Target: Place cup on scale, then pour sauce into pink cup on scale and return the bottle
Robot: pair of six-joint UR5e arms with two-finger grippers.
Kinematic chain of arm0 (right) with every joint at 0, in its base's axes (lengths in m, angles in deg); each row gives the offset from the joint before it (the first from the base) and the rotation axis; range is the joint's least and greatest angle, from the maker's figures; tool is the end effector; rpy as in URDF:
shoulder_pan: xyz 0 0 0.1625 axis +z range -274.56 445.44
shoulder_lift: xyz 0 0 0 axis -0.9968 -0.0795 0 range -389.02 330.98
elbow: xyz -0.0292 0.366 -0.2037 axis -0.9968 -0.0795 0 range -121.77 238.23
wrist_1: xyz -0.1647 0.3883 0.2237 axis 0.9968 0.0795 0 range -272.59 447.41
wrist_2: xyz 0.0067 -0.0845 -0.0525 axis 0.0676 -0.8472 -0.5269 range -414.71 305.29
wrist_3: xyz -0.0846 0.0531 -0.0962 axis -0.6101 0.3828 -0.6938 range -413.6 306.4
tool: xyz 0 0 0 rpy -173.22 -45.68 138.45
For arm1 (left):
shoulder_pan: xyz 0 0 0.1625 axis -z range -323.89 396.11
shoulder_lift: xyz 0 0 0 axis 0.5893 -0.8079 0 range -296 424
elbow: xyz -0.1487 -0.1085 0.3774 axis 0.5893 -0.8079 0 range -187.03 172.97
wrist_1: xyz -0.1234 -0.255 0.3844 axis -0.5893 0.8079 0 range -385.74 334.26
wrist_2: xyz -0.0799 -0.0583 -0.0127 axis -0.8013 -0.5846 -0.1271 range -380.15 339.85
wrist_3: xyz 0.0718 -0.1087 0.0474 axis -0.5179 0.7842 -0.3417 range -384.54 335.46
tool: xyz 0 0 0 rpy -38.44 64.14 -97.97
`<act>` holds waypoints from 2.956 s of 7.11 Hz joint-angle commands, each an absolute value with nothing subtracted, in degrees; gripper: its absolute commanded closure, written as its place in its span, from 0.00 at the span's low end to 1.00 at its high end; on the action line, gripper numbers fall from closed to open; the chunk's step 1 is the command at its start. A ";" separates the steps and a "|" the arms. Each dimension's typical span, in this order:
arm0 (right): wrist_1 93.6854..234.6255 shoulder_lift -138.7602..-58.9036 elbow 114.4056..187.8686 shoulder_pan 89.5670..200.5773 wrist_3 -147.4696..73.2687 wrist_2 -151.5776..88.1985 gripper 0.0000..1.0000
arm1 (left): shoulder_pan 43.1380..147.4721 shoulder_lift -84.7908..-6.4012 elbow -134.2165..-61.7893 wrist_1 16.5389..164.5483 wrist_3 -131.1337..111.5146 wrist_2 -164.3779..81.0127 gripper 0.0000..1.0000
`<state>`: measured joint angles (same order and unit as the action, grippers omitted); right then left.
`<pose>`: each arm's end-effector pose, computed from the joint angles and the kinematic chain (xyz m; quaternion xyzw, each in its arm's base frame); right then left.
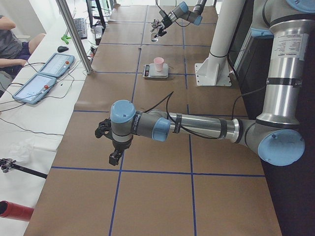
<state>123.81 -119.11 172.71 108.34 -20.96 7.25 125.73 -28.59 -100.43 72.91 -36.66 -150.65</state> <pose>-0.4361 -0.3997 0.3210 0.5374 -0.3455 -0.0778 0.7654 -0.0394 -0.5984 0.6110 0.1539 0.3293 0.1450 0.9202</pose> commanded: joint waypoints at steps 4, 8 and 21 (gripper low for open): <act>105.69 -122.63 164.05 111.72 -20.99 16.30 1.00 | 125.76 -28.55 -101.25 72.88 -36.58 -150.58 0.00; 99.56 -123.77 159.68 113.91 -20.91 20.43 1.00 | 125.76 -28.64 -101.96 72.70 -36.58 -150.58 0.00; 86.27 -122.45 147.44 115.06 -20.38 18.85 1.00 | 125.67 -28.73 -102.57 72.70 -36.49 -150.58 0.00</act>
